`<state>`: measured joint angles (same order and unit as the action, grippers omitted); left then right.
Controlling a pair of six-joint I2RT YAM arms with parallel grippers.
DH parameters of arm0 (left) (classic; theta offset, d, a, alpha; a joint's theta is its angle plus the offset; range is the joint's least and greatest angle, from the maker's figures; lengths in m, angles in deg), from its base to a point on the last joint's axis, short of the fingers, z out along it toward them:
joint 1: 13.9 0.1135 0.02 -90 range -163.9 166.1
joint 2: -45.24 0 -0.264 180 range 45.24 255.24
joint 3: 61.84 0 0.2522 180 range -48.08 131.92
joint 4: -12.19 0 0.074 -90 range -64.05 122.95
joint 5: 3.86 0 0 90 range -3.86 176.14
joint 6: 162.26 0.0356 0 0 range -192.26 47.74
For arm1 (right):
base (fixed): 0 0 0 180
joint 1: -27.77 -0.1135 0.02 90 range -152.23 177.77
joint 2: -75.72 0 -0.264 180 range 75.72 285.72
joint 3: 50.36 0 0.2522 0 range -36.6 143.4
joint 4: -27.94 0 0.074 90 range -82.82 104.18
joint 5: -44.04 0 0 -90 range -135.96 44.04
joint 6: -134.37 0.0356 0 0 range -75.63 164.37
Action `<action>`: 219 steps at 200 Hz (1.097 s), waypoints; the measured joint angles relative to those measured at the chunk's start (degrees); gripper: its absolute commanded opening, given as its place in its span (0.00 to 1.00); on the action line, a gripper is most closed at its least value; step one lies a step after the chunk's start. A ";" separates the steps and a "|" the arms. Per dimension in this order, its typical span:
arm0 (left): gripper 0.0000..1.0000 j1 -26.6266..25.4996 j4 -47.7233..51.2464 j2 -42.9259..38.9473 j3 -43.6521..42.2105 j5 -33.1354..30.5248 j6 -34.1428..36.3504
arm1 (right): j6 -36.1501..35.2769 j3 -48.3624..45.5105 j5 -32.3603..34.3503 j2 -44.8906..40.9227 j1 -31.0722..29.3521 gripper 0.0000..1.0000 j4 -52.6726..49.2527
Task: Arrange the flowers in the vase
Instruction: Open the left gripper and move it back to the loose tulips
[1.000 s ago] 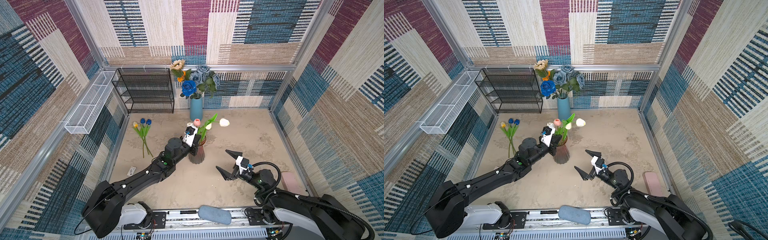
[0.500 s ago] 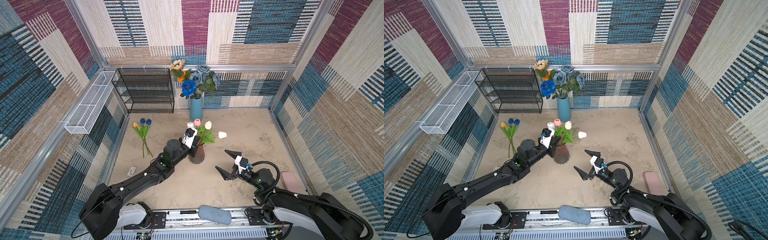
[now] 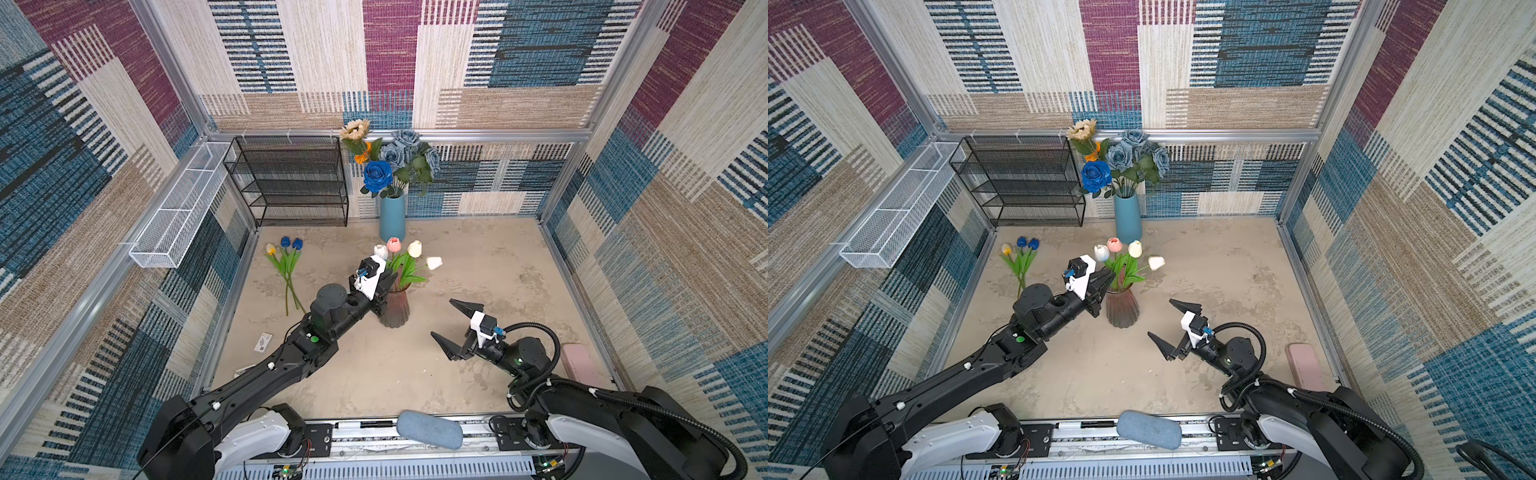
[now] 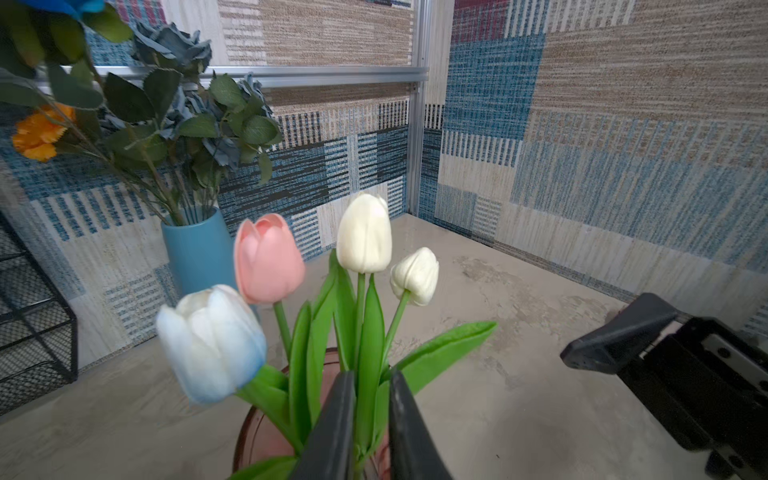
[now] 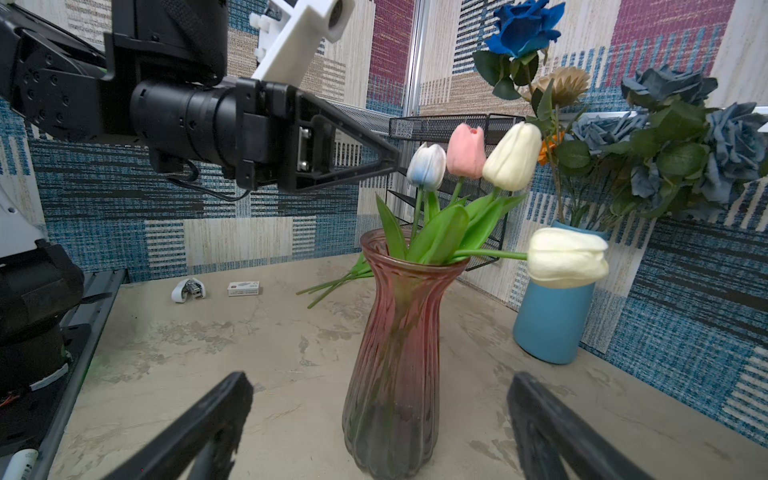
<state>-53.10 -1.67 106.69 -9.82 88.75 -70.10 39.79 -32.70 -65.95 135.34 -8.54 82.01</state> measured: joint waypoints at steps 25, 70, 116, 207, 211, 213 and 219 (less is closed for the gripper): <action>0.32 1.99 0.44 -5.27 -0.81 -4.46 2.16 | 0.00 0.00 -0.02 0.17 0.02 1.00 -0.04; 0.44 17.14 4.74 -7.15 -0.63 -11.02 0.09 | 0.02 0.00 -0.46 -0.11 0.02 1.00 0.00; 0.54 34.95 22.56 7.48 10.23 -15.80 -10.88 | 0.02 0.00 -1.07 0.22 0.00 1.00 0.02; 0.23 45.66 60.06 49.44 43.52 -4.02 -14.99 | 0.00 0.72 -2.16 1.11 0.00 1.00 -0.07; 0.23 45.79 61.09 50.42 44.30 -4.13 -14.84 | 0.00 0.72 -2.14 1.11 0.02 1.00 -0.07; 0.23 45.83 61.40 50.73 44.54 -4.15 -14.75 | 0.00 0.72 -2.14 1.11 0.02 1.00 -0.07; 0.24 46.10 62.71 52.00 45.53 -4.20 -14.38 | 0.00 0.72 -2.14 1.14 0.00 1.00 -0.07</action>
<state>-7.00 61.04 158.69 35.71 84.56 -84.49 39.79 -31.98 -68.09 136.47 -8.54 81.95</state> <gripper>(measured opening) 0.230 0.995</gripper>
